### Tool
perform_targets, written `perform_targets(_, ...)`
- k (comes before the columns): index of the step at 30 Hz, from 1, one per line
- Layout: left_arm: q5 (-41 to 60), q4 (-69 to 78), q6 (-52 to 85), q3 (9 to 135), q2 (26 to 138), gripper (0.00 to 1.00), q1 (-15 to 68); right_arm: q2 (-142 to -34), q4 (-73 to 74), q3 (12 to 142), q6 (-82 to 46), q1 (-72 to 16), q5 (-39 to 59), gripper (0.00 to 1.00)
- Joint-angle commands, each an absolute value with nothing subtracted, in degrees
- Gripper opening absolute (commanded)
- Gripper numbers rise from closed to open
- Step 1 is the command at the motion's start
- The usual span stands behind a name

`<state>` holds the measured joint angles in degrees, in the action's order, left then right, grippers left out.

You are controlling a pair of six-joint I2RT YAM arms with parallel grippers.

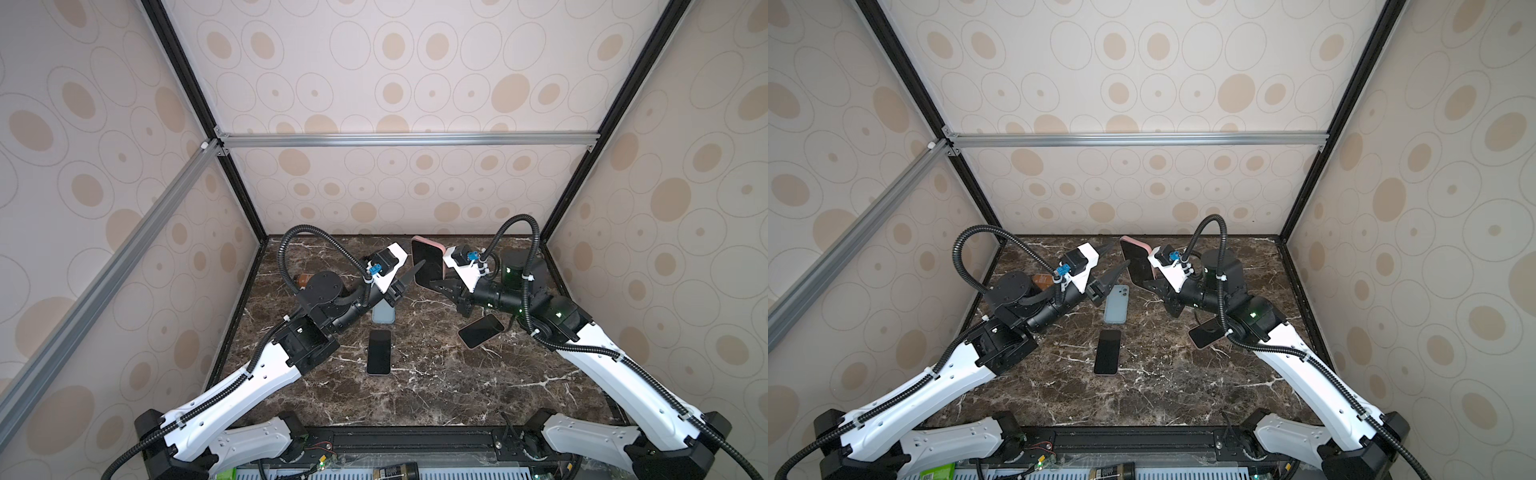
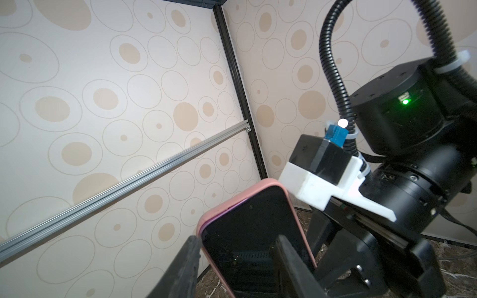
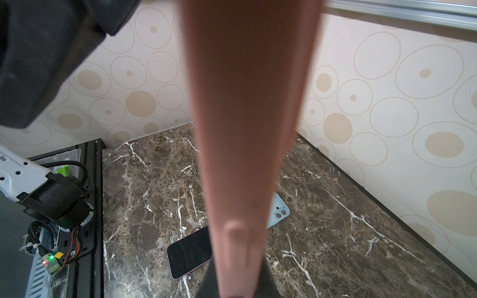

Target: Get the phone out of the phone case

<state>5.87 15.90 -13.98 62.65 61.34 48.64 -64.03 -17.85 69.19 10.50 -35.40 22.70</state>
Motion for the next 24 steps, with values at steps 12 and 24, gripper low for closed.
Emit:
perform_targets(12,6.17,17.84,-15.38,63.37,62.27,0.45,48.7,-63.72,-14.11,71.46,11.49,-35.82,26.45,0.0)
perform_targets(24,5.19,17.4,-16.0,63.9,62.78,0.45,48.74,-63.92,-13.1,71.19,12.0,-36.0,27.82,0.0)
